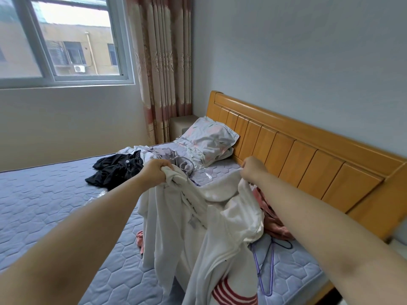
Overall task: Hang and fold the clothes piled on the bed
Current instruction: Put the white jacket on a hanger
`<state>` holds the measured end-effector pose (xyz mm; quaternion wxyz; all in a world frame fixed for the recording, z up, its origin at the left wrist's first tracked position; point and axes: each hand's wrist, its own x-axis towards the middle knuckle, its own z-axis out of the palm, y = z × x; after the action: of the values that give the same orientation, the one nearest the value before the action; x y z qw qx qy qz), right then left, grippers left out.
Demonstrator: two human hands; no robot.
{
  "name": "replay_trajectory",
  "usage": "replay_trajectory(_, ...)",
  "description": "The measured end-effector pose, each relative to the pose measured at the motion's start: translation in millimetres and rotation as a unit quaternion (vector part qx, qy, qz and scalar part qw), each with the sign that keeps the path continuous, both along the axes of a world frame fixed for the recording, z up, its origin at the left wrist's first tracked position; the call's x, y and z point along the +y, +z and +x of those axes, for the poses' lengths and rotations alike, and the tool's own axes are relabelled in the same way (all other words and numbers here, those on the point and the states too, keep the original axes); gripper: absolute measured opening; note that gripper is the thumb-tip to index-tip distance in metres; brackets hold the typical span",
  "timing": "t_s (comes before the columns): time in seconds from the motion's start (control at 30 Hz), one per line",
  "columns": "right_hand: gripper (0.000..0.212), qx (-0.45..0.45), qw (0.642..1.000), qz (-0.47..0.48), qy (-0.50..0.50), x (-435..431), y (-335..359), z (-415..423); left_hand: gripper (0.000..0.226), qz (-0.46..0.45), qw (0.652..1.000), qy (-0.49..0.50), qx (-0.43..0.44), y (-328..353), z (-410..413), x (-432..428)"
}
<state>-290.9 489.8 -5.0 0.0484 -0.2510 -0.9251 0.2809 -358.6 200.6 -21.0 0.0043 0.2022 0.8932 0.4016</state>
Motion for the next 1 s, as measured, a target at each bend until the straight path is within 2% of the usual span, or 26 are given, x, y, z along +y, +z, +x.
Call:
replay_trajectory(0.07, 0.029, -0.021, 0.99, -0.137, 0.027, -3.0, -7.8, 7.5, 0.027, 0.0, 1.0, 0.023, 0.012, 0.5, 2.4, 3.7)
replay_trajectory(0.13, 0.028, -0.051, 0.96, -0.267, 0.062, -10.4, -11.6, 15.5, 0.024, -0.009, 0.999, 0.038, 0.024, 0.9, 6.3, 6.4)
replay_trajectory(0.2, 0.028, -0.05, 0.954, -0.287, 0.075, -12.7, -17.6, 18.6, 0.02, -0.021, 0.997, 0.068, 0.037, 0.3, 8.3, 8.1)
replay_trajectory(0.3, 0.04, -0.024, 0.962, -0.252, 0.101, -5.5, -21.3, 21.9, 0.021, -0.024, 0.993, 0.114, 0.032, 1.4, 8.2, 7.6)
replay_trajectory(0.37, 0.047, -0.063, 0.965, -0.188, 0.172, 1.7, -17.4, 28.7, 0.023, -0.012, 0.99, 0.138, 0.025, 3.5, 7.6, 6.1)
replay_trajectory(0.47, 0.026, -0.068, 0.965, -0.019, 0.252, 6.3, -13.3, 30.8, 0.024, -0.001, 0.986, 0.165, 0.028, 7.7, 9.4, 6.6)
replay_trajectory(0.57, 0.032, -0.008, 0.967, 0.08, 0.242, 0.3, -7.2, 23.9, 0.023, -0.001, 0.985, 0.169, 0.03, 12.8, 9.7, 7.6)
replay_trajectory(0.8, 0.037, 0.052, 0.958, 0.107, 0.261, -18.6, 59.0, 9.0, 0.007, 0.063, 0.984, 0.157, 0.049, 36.0, 5.8, 2.8)
replay_trajectory(0.83, 0.038, 0.048, 0.957, 0.1, 0.268, -16.8, 67.4, 7.4, 0.007, 0.058, 0.987, 0.137, 0.057, 39.8, 5.0, 0.1)
replay_trajectory(0.93, 0.045, 0.041, 0.963, 0.079, 0.256, -7.2, 84.7, 5.1, 0.027, -0.006, 0.996, 0.043, 0.072, 54.0, 6.5, -7.1)
replay_trajectory(1.0, 0.046, 0.069, 0.967, 0.06, 0.239, -6.4, 90.5, 5.1, 0.021, -0.036, 0.997, 0.019, 0.072, 62.1, 9.3, -6.1)
